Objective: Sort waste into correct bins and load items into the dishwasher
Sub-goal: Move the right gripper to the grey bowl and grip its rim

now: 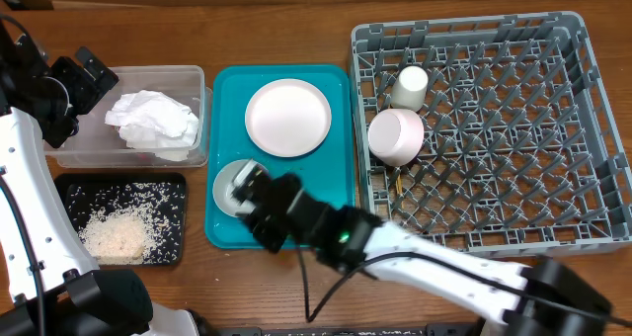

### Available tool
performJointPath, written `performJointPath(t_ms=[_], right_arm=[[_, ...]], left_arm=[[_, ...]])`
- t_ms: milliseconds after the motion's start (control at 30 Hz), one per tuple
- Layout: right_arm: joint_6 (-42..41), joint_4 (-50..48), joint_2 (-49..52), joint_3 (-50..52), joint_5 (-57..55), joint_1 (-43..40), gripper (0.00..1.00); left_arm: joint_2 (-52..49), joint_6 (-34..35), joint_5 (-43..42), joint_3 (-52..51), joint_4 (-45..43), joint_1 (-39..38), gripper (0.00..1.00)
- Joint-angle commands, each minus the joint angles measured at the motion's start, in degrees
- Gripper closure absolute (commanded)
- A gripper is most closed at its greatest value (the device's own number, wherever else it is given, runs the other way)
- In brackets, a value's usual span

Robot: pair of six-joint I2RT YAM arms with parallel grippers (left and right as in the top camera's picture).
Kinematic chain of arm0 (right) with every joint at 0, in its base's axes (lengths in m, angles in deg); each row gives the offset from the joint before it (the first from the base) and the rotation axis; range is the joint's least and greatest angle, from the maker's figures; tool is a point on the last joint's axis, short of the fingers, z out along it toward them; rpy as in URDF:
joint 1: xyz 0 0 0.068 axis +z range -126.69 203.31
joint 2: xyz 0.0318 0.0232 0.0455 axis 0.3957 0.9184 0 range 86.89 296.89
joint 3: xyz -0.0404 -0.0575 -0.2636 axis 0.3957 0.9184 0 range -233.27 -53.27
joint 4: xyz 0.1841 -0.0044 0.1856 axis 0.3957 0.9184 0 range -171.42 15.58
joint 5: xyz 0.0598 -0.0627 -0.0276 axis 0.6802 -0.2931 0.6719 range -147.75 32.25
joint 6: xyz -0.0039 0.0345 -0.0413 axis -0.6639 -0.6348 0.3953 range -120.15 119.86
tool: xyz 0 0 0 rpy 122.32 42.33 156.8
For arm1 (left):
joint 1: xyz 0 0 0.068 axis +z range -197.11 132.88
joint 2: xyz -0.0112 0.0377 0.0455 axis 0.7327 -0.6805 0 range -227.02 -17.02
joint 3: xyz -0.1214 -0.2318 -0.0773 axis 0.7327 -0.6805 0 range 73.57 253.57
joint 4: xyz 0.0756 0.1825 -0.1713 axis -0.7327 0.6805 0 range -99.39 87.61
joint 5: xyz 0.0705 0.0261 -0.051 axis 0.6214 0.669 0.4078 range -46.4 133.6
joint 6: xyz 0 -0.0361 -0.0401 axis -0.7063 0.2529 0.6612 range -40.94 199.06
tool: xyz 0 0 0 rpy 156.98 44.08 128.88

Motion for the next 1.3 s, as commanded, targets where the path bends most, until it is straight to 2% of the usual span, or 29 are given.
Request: performJointPath(t_ms=[0,133,267,467,600,1267], right_arm=[[6.43,-2.38,5.42,-1.33,-2.78,1.22,0.58],[10.25,-3.85,9.66,-1.33,-2.75,1.11,0.55],[13.4,-4.04,10.93,-1.33,-2.73,1.01,0.47],[13.64,-4.07,10.97,-1.33,-4.37,0.68,0.48],[16.39,-4.04,10.97,-1.33,-5.73,0.39,0.55],[19.37,-4.04,11.37,-0.87,-4.66,0.39,0.55]], left_arm=[[0.28,0.63,-0.48,1.25,-0.07,-0.15,0.0],[0.28,0.63,-0.48,1.25,-0.07,-0.15,0.0],[0.28,0.63,-0.48,1.25,-0.07,-0.17,0.0],[0.28,0.63,-0.48,1.25,-0.07,-0.17,0.0],[0.28,0.63,-0.48,1.25,-0.07,-0.15,0.0],[0.28,0.63,-0.46,1.25,-0.04,-0.17,0.0]])
